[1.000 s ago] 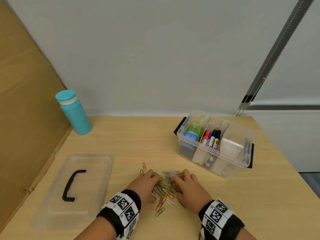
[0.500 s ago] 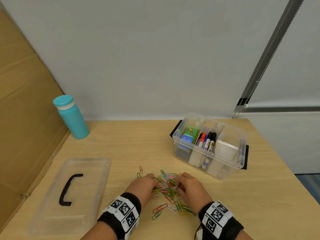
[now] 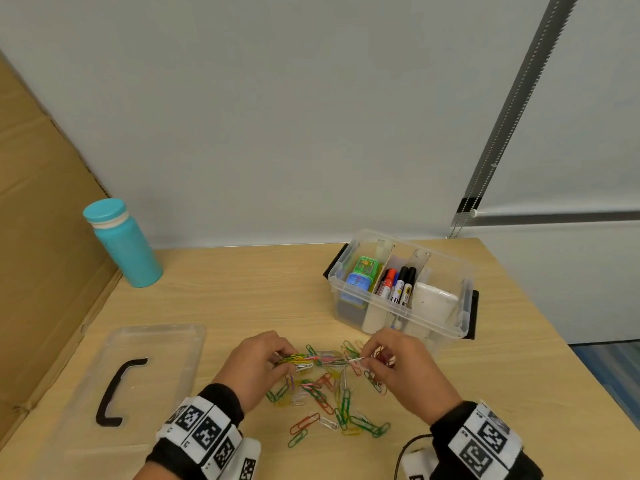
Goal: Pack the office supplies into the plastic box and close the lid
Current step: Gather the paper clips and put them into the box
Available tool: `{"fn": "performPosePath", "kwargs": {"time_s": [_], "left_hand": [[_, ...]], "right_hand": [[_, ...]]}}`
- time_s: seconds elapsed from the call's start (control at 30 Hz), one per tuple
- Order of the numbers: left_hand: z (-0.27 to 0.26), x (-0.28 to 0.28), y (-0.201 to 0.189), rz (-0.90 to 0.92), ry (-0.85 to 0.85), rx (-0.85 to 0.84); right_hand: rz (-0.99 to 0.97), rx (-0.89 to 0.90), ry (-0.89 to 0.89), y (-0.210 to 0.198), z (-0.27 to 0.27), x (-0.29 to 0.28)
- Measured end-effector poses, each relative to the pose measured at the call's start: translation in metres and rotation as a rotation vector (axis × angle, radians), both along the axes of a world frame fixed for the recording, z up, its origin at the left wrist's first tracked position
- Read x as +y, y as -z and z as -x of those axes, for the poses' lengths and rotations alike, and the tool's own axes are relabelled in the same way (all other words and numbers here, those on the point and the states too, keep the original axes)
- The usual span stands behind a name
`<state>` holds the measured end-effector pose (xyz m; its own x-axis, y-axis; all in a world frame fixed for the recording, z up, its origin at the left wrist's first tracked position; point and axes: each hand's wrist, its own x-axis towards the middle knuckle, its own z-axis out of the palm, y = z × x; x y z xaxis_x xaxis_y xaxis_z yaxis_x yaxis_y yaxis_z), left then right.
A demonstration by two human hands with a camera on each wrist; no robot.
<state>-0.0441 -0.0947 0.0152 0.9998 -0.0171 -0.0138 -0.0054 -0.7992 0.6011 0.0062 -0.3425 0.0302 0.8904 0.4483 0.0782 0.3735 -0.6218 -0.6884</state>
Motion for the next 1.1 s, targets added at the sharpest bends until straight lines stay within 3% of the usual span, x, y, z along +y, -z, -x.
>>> {"fn": "performPosePath", "kwargs": {"time_s": [0.27, 0.43, 0.63, 0.9, 1.0, 1.1], "left_hand": [[-0.002, -0.004, -0.005, 0.068, -0.002, -0.019], [-0.003, -0.008, -0.004, 0.050, -0.009, 0.009], [-0.003, -0.011, -0.005, 0.059, -0.003, 0.024], [-0.001, -0.019, -0.004, 0.062, 0.018, 0.021], [0.002, -0.016, -0.003, 0.069, 0.001, 0.009], [0.004, -0.009, -0.001, 0.064, -0.019, 0.004]], "right_hand": [[-0.096, -0.029, 0.164, -0.077, -0.016, -0.045], [-0.092, -0.098, 0.286, -0.099, -0.036, -0.075], [0.255, -0.071, 0.267, -0.092, -0.071, -0.085], [0.630, 0.174, 0.164, -0.062, -0.115, -0.038], [0.589, 0.244, 0.099, -0.057, -0.118, -0.038], [0.334, 0.255, 0.136, -0.063, -0.106, -0.054]]}}
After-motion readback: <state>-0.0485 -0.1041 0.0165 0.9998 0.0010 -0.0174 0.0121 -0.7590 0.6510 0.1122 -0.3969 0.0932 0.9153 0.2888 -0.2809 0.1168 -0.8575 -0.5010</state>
